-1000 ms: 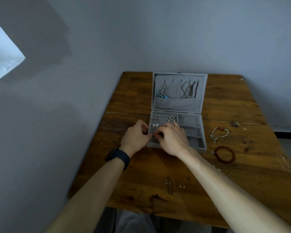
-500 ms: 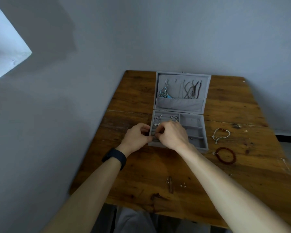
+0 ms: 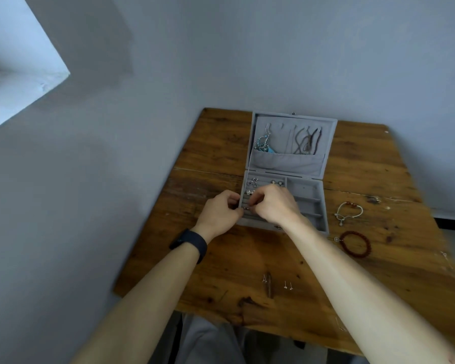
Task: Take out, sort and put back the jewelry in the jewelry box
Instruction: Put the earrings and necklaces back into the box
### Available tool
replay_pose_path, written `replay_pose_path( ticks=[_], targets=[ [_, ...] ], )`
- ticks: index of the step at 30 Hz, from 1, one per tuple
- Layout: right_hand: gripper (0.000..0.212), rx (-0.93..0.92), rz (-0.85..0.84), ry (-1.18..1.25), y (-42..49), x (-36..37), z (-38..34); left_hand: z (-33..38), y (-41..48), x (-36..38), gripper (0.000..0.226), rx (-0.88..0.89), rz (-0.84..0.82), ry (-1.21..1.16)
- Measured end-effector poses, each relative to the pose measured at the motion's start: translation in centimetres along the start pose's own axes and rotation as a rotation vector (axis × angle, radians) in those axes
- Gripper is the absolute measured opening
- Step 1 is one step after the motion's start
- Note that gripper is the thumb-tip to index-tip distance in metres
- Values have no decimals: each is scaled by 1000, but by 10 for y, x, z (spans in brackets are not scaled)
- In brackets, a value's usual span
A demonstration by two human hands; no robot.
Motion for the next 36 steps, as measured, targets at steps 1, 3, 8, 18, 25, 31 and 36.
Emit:
replay_pose_path(
  ticks=[1, 3, 8, 18, 25, 31, 36],
  targets=[
    [19, -4, 2, 1, 0, 0, 1, 1, 2, 0, 39, -8, 4, 20],
    [18, -20, 14, 7, -1, 0, 2, 4, 5, 0, 36, -29, 15, 66],
    [15, -56, 80, 19, -4, 3, 4, 3, 8, 2, 31, -61, 43, 112],
    [12, -42, 102, 24, 1, 7, 5, 3, 8, 1, 34, -70, 50, 132],
    [15, -50, 115, -3, 0, 7, 4, 3, 8, 1, 34, -58, 56, 135],
    [15, -100, 109, 11, -3, 7, 5, 3, 4, 3, 37, -30, 48, 100],
    [23, -185, 144, 98, -39, -5, 13, 7, -16, 1, 39, -7, 4, 32]
  ],
)
Point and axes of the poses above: each hand's wrist, its own y-axis towards the middle knuckle, its own x-axis out of the palm, z = x × y, the point moved 7 cm from there along y, towards the middle knuckle, and after that the axes turned 8 degrees about x, right-handed, at the moved point
